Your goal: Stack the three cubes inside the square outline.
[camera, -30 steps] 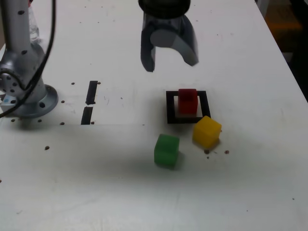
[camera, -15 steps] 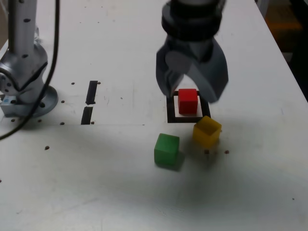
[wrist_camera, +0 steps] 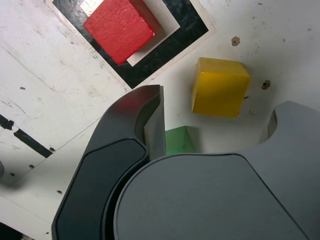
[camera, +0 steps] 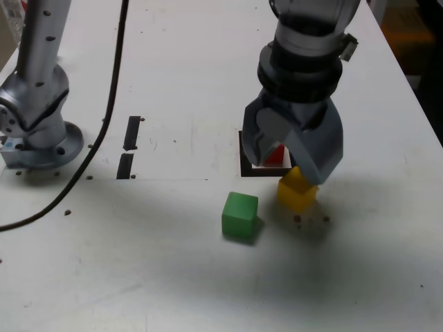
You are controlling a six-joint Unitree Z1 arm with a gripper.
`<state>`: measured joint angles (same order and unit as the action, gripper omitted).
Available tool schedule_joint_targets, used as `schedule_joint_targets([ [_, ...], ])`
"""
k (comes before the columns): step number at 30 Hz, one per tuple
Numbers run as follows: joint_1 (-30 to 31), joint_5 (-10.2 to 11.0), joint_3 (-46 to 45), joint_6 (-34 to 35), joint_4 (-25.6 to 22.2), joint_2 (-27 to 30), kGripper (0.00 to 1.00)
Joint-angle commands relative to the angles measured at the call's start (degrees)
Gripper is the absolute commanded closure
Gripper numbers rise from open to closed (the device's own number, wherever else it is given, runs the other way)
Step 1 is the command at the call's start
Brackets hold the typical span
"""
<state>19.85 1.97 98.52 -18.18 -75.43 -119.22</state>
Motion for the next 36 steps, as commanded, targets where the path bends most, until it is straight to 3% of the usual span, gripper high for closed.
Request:
schedule_joint_targets([
  [1, 0.6, 0.4, -0.2, 0.0, 0.3, -1.1, 0.21],
  [17, 1.3, 1.6, -0.2, 0.0, 3.4, -6.1, 0.21],
  [22, 1.3, 1.7, -0.4, 0.0, 4.7, -6.9, 0.25],
  [25, 1.3, 1.7, -0.4, -0.1, 5.4, -7.2, 0.33],
  [32, 1.3, -0.2, -1.1, -2.0, 10.2, -7.0, 0.78],
  [36, 1.4, -0.7, -1.6, -2.7, 11.6, -6.6, 0.86],
])
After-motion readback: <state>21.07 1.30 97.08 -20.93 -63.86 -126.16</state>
